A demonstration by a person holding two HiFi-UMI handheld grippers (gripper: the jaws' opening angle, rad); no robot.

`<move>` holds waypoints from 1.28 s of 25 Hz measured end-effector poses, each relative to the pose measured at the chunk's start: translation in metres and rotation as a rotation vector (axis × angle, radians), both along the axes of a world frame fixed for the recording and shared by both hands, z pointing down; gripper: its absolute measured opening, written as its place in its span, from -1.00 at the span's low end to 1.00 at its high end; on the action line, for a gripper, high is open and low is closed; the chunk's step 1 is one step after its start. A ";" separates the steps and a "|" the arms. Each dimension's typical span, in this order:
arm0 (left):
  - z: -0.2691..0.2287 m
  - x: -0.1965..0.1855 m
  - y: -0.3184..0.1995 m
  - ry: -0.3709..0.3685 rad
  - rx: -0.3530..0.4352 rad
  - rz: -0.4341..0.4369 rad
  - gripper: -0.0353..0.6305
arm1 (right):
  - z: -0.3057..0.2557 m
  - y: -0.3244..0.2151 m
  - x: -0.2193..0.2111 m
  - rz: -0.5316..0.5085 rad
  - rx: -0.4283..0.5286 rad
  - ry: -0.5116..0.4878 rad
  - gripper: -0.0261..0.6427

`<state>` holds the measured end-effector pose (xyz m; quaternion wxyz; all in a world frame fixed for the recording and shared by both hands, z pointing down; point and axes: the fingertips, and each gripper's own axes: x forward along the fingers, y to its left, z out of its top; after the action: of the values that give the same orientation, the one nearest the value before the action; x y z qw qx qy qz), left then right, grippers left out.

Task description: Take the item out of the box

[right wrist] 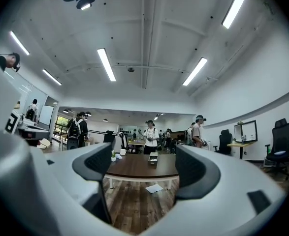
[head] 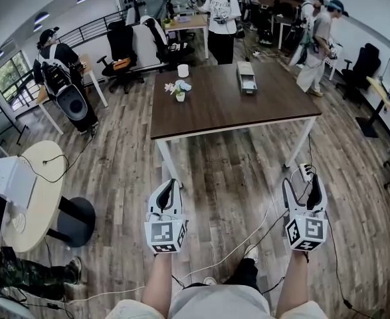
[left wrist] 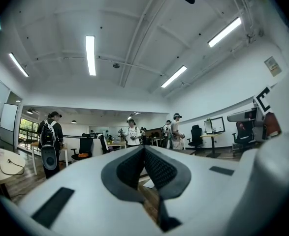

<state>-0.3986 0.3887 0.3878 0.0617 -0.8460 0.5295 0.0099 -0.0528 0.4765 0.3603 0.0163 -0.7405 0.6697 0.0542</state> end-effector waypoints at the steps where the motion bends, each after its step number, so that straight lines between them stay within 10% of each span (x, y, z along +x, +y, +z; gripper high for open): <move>1: 0.001 0.001 0.000 -0.001 -0.003 0.001 -0.89 | 0.003 0.000 -0.001 -0.004 -0.006 0.001 0.28; 13: 0.031 0.063 -0.032 -0.050 -0.069 0.044 -0.89 | 0.042 -0.016 0.051 0.038 -0.081 -0.039 0.27; 32: 0.022 0.268 -0.171 -0.076 -0.077 -0.013 -0.89 | 0.052 -0.168 0.247 -0.070 -0.132 -0.047 0.24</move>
<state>-0.1307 0.2180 0.4103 0.0494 -0.8442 0.5320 -0.0429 0.1942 0.3090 0.4121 -0.0149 -0.7172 0.6966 -0.0083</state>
